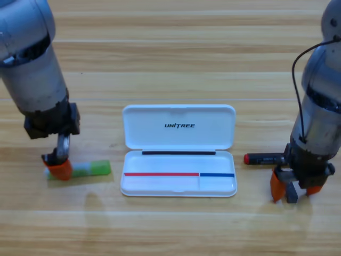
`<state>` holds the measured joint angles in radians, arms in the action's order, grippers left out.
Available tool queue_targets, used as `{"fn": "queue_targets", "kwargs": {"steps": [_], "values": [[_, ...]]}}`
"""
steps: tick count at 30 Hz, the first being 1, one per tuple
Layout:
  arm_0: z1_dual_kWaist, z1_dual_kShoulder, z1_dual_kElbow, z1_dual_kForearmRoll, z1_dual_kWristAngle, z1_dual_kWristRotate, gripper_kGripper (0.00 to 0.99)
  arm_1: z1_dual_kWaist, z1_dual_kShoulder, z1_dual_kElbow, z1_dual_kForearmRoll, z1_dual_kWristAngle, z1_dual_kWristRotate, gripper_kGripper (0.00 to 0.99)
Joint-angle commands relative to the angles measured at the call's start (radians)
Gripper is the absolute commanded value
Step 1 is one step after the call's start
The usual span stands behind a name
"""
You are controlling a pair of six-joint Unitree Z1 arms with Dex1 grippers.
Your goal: Clean up eraser and pencils
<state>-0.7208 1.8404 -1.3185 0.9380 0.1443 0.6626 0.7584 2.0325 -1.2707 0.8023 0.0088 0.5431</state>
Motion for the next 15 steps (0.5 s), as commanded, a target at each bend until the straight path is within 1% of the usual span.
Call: {"fn": "queue_targets", "kwargs": {"steps": [1,3,5,6,7,9,11,14,15], "values": [[0.015,0.051,0.062,-0.058,0.0,0.02,0.986,-0.025,0.071,0.01,-0.012,0.042,0.003,0.295],[0.015,0.057,0.067,-0.07,0.0,0.023,0.986,-0.025,0.071,0.013,-0.012,0.04,0.003,0.175],[0.015,0.059,0.07,-0.077,-0.002,0.023,0.986,-0.025,0.075,0.016,-0.012,0.039,0.003,0.094],[0.015,0.06,0.07,-0.081,-0.002,0.025,0.985,-0.025,0.077,0.016,-0.012,0.037,0.003,0.029],[0.015,0.063,0.07,-0.084,-0.002,0.025,0.985,-0.025,0.08,0.016,-0.012,0.036,0.0,0.0],[0.015,0.065,0.076,-0.091,-0.002,0.026,0.985,-0.028,0.078,0.014,-0.012,0.03,-0.032,0.0],[0.015,0.065,0.085,-0.105,-0.003,0.029,0.985,-0.031,0.055,0.007,-0.006,0.005,-0.127,0.0],[0.015,0.071,0.1,-0.131,-0.003,0.037,0.985,-0.031,-0.044,-0.042,0.049,-0.079,-0.391,0.0],[0.015,0.077,0.108,-0.14,-0.005,0.041,0.985,-0.017,-0.078,-0.061,0.08,-0.115,-0.486,0.0]]}}
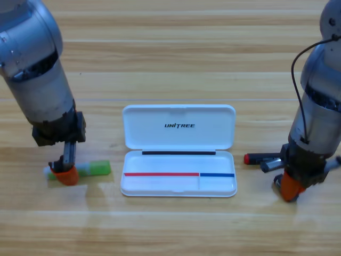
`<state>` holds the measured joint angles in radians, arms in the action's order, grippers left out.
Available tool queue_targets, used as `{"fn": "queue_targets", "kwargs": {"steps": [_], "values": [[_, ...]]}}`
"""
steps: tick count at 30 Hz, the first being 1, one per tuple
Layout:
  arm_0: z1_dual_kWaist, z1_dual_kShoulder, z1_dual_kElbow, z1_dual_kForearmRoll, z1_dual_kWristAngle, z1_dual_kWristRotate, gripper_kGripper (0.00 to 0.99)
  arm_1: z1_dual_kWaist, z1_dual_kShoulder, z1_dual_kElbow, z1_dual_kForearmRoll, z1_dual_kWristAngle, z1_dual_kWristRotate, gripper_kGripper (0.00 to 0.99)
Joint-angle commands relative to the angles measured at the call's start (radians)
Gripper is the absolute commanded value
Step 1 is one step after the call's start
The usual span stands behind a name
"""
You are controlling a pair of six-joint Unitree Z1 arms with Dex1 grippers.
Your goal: Clean up eraser and pencils
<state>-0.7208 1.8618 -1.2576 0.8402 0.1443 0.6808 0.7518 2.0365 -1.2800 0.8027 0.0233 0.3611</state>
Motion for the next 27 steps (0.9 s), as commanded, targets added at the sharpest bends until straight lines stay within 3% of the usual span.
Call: {"fn": "queue_targets", "kwargs": {"steps": [1,6,9,20,27], "values": [[0.015,0.062,0.052,-0.052,-0.005,0.026,0.985,0.004,-0.116,-0.07,0.105,-0.144,-0.39,0.0],[0.038,0.091,0.07,-0.099,-0.005,0.056,0.986,0.077,-0.183,-0.101,0.165,-0.086,-0.837,0.0],[0.052,0.1,0.073,-0.11,-0.006,0.071,0.986,0.109,-0.159,-0.136,0.176,-0.051,-0.959,0.0],[0.083,0.14,0.103,-0.164,-0.009,0.085,0.983,0.146,0.051,-0.335,0.214,-0.009,-1.056,0.0],[0.092,0.151,0.109,-0.188,-0.012,0.074,0.914,0.147,0.126,-0.392,0.222,0.0,-1.061,0.0]]}}
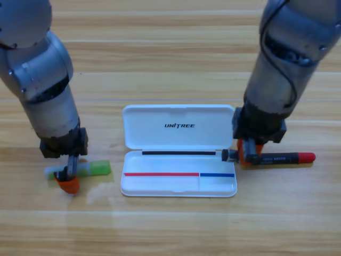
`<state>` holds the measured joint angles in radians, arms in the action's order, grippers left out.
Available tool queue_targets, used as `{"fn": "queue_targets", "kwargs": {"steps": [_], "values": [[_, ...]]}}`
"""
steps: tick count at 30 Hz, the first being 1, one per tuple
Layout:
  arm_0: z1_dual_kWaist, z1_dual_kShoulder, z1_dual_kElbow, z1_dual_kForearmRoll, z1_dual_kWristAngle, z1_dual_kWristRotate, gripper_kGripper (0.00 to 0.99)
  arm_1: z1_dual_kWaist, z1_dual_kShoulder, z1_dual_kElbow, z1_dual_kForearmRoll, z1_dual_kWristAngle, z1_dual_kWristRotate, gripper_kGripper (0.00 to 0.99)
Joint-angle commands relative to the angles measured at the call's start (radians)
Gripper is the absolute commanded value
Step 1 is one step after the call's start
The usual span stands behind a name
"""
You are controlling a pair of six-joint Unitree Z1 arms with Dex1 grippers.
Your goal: Clean up eraser and pencils
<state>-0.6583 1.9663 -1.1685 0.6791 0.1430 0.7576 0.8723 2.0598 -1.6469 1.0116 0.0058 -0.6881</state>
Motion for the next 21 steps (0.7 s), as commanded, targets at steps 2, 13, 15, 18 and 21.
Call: {"fn": "queue_targets", "kwargs": {"steps": [2,13,15,18,21], "values": [[0.029,0.048,0.02,-0.029,-0.011,-0.007,0.848,0.027,0.115,-0.033,0.013,0.02,-0.011,0.0],[0.029,0.037,0.041,-0.024,-0.005,-0.004,0.0,0.04,0.168,-0.063,0.013,0.045,-0.011,0.0],[0.029,0.022,0.038,-0.01,0.0,-0.004,0.0,0.04,0.174,-0.065,0.013,0.048,-0.011,0.0],[0.029,-0.006,0.015,0.036,0.009,-0.004,0.0,0.042,0.184,-0.065,0.013,0.051,-0.011,0.0],[0.029,-0.043,-0.016,0.085,0.018,-0.009,0.0,0.042,0.195,-0.065,0.013,0.051,-0.011,0.0]]}}
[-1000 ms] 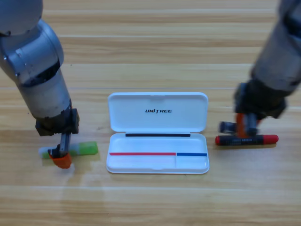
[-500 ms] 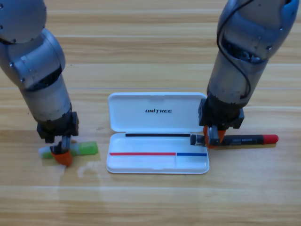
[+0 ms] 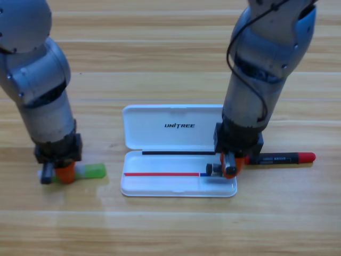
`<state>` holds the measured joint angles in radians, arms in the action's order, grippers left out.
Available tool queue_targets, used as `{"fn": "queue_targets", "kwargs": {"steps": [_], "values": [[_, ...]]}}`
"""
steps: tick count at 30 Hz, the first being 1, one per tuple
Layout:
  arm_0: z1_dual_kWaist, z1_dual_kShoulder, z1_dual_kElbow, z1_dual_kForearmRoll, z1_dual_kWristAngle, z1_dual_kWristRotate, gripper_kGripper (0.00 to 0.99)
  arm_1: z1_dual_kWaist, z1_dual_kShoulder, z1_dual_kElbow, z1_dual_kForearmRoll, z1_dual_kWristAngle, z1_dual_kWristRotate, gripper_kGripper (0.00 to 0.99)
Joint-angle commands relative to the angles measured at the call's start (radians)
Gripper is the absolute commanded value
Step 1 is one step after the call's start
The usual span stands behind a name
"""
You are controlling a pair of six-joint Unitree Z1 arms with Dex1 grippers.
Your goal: Clean up eraser and pencils
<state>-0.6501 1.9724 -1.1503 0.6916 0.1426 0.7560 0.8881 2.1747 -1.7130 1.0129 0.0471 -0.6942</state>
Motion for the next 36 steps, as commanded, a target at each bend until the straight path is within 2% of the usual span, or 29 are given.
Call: {"fn": "queue_targets", "kwargs": {"steps": [1,2,3,6,12,16,18,23,25,27,31,36], "values": [[0.021,-0.058,-0.045,0.088,0.02,-0.009,0.0,0.025,0.085,0.0,0.012,0.01,-0.005,0.0],[0.021,-0.066,-0.054,0.103,0.023,-0.012,0.0,0.026,0.088,-0.002,0.012,0.01,-0.005,0.0],[0.021,-0.073,-0.063,0.115,0.026,-0.015,0.0,0.026,0.089,-0.002,0.012,0.01,-0.005,0.072],[0.021,-0.092,-0.081,0.146,0.031,-0.024,0.0,0.026,0.091,-0.002,0.012,0.01,-0.005,0.189],[0.017,-0.109,-0.117,0.189,0.048,-0.046,0.0,0.026,0.076,-0.004,0.012,0.008,-0.001,0.795],[-0.01,-0.112,-0.146,0.215,0.052,-0.06,0.0,0.026,0.025,0.0,0.021,0.008,-0.001,0.824],[-0.036,-0.113,-0.175,0.236,0.052,-0.069,0.0,0.026,-0.029,0.0,0.046,0.008,-0.001,0.873],[-0.146,-0.104,-0.293,0.307,0.034,-0.102,0.0,0.025,-0.2,0.055,0.09,0.01,-0.001,0.894],[-0.192,-0.084,-0.341,0.324,0.028,-0.121,0.0,0.011,-0.256,0.095,0.096,0.01,-0.007,0.946],[-0.235,-0.055,-0.378,0.33,0.022,-0.135,0.0,-0.02,-0.293,0.136,0.096,0.008,-0.013,0.989],[-0.295,0.02,-0.42,0.327,0.02,-0.159,0.0,-0.104,-0.296,0.207,0.085,-0.007,-0.05,0.99],[-0.326,0.089,-0.436,0.31,0.017,-0.17,0.0,-0.198,-0.216,0.248,0.001,-0.044,-0.122,0.989]]}}
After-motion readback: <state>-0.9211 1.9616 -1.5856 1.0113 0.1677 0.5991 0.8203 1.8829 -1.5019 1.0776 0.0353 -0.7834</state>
